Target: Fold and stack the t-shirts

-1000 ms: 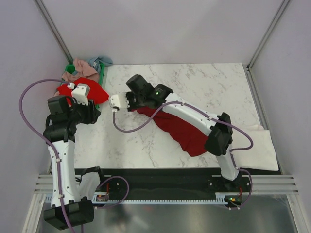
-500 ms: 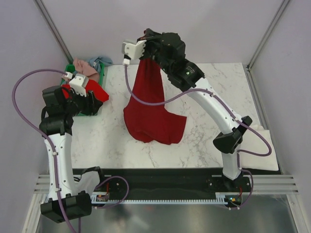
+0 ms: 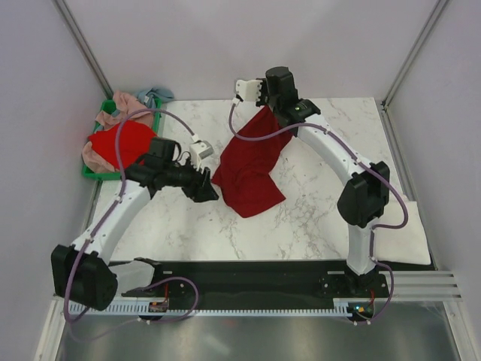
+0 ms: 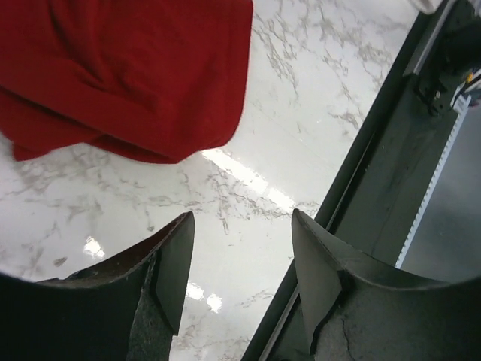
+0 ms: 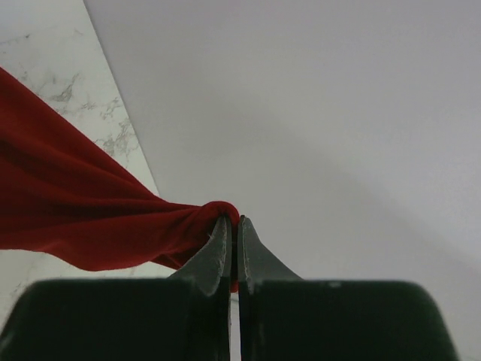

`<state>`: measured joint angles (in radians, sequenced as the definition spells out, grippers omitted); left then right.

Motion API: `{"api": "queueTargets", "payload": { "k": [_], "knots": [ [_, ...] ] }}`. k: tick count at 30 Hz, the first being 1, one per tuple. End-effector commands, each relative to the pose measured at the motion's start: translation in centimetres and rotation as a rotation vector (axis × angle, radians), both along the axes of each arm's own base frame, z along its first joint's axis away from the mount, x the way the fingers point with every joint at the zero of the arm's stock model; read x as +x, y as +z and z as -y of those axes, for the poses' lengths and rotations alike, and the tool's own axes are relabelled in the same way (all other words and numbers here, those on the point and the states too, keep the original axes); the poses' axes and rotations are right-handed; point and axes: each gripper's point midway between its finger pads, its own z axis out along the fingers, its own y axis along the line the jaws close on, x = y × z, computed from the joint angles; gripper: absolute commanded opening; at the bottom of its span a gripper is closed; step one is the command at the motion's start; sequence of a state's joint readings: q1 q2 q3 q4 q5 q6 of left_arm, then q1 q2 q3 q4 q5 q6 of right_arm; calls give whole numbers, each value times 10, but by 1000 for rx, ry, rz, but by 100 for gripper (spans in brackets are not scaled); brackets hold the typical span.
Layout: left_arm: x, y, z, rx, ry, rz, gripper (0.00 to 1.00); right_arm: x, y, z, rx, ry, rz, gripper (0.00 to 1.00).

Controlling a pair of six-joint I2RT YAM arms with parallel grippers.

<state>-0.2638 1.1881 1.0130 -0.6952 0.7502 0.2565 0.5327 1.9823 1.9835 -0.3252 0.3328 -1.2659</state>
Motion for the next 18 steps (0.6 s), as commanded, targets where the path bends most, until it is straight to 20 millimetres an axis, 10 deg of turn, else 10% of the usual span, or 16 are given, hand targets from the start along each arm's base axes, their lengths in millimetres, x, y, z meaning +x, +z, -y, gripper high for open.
{"api": "queueTargets", "payload": {
  "k": [1,6,18],
  "knots": [
    [12,-1,33,44,-93,79,62,4,12,25,66,-113,37,0],
    [42,-10,78,178,-115,107,60,12,-11,55,70,-192,-9,0],
    [49,-105,206,421,-301,72,59,22,-55,157,101,-370,-102,0]
  ]
}}
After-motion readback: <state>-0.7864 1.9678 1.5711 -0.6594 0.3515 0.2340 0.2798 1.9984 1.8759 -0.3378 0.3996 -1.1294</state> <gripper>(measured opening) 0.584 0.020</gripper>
